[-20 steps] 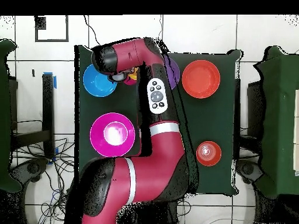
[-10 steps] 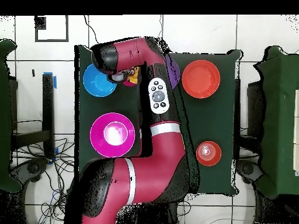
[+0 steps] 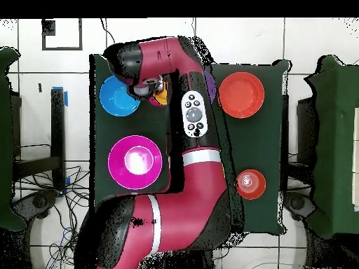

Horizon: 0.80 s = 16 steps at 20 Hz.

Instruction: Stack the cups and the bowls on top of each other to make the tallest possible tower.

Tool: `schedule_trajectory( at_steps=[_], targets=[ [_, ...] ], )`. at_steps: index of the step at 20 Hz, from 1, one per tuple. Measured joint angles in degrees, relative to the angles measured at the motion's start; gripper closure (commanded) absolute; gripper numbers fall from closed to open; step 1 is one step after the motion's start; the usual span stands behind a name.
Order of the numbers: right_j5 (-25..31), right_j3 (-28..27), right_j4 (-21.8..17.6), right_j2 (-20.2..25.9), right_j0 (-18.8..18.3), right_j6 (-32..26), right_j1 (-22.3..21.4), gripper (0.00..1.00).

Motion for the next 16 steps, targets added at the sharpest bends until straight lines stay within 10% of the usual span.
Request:
schedule_trajectory(
  at_steps=[16],
  targets=[
    [0.9,0.0,0.7,-0.3,0.0,0.0,-1.7,1.00]
  ],
)
